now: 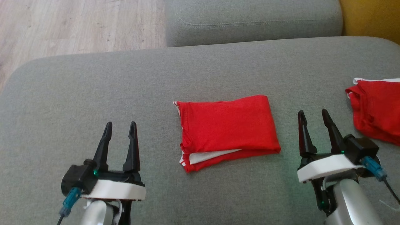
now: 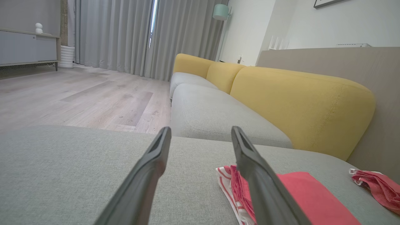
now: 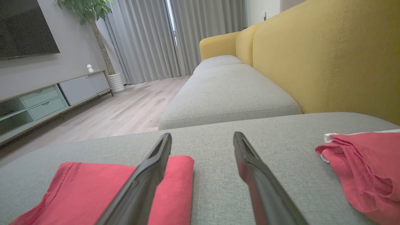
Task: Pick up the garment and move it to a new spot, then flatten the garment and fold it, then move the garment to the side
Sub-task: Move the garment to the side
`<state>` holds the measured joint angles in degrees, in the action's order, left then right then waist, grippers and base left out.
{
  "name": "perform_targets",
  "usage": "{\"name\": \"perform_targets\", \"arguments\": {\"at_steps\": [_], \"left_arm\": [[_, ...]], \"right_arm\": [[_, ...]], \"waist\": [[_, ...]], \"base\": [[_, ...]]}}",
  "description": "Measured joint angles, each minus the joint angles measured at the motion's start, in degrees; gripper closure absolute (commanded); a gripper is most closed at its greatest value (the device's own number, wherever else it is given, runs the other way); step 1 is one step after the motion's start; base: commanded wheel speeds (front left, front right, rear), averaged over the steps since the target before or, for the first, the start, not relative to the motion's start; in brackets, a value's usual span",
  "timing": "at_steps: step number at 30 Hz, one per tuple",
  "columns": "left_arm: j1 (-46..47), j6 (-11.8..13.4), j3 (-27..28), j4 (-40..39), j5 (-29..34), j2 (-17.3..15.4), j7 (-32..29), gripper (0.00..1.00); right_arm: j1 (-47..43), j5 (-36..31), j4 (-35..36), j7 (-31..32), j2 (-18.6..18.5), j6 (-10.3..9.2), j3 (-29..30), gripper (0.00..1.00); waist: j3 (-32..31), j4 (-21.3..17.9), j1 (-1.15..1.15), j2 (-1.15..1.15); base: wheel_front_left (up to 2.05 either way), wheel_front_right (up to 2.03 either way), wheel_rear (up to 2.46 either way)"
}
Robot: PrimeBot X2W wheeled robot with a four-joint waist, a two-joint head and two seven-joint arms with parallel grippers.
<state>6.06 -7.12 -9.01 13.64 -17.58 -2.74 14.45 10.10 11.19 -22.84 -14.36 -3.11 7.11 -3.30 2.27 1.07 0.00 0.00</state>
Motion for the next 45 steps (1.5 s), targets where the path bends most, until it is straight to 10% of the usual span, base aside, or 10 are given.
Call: {"name": "perform_targets", "arguments": {"at_steps": [20,43,44,45], "left_arm": [[0.01,0.05,-0.47,-0.48,0.00,0.00,0.00,0.00],[5.06,0.12,-5.41,-0.75,-0.16,0.03,0.00,0.00],[5.30,0.12,-5.39,-0.73,-0.16,0.03,0.00,0.00],[5.49,0.13,-5.39,-0.74,-0.16,0.04,0.00,0.00]], "right_arm": [[-0.26,0.13,-1.76,0.00,0.07,-0.01,0.15,0.00],[18.51,0.91,-31.22,5.38,-0.91,-0.01,-4.53,0.00],[18.88,1.21,-31.75,5.35,-1.04,-0.01,-5.02,0.04],[19.07,1.62,-32.06,5.25,-1.13,-0.01,-5.57,0.75]], "waist": [[0.97,1.66,0.00,0.00],[9.07,8.36,0.00,0.00],[9.11,8.42,0.00,0.00],[9.11,8.42,0.00,0.00]], "base": [[0.00,0.00,0.00],[0.00,0.00,0.00],[0.00,0.00,0.00],[0.00,0.00,0.00]]}}
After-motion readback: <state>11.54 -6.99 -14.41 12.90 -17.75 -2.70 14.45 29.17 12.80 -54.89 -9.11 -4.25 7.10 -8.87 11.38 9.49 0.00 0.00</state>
